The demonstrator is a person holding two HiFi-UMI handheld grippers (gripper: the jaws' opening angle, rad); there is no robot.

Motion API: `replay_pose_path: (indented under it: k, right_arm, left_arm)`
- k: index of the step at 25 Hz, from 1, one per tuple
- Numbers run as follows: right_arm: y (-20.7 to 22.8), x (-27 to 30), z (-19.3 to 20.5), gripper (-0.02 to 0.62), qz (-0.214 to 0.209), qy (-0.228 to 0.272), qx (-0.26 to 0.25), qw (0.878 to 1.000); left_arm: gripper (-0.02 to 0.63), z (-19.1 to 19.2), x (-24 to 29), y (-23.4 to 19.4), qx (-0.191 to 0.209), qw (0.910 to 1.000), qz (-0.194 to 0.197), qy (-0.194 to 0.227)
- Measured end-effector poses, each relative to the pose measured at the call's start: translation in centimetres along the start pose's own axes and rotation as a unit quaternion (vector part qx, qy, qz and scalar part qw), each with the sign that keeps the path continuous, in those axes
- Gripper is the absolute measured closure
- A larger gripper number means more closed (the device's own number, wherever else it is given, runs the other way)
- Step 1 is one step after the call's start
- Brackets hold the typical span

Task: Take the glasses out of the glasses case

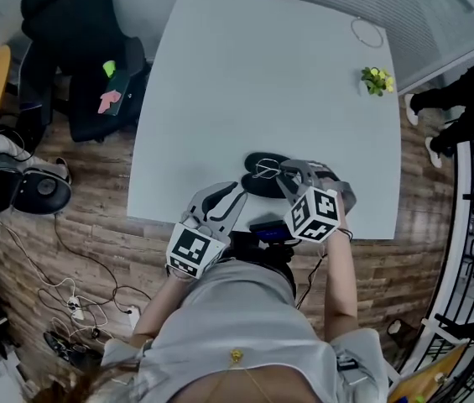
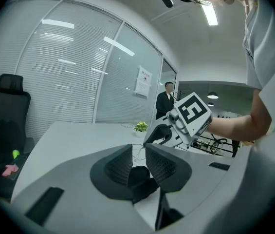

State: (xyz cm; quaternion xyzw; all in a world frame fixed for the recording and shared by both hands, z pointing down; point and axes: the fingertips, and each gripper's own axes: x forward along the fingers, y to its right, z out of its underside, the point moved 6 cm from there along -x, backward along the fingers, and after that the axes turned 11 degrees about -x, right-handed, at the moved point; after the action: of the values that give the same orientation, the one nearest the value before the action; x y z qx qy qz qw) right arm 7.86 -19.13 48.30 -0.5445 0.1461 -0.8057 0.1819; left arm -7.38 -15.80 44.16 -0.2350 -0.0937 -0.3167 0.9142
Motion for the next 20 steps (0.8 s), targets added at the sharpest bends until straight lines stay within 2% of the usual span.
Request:
replay_pose_path:
  k: [9, 20]
  right_arm:
    - [1.3, -4.2, -1.9, 0.502, 0.039, 0.009, -0.003, 0.999]
    - [0.1, -6.0, -2.2, 0.502, 0.053, 0.016, 0.001, 0.998]
  left_arm:
    - [0.507, -0.3, -0.5, 0.4, 0.009, 0.9998, 0.014, 0.005]
    - [0.508, 0.2, -0.6, 1.1, 0.011, 0.9996, 0.024, 0.005]
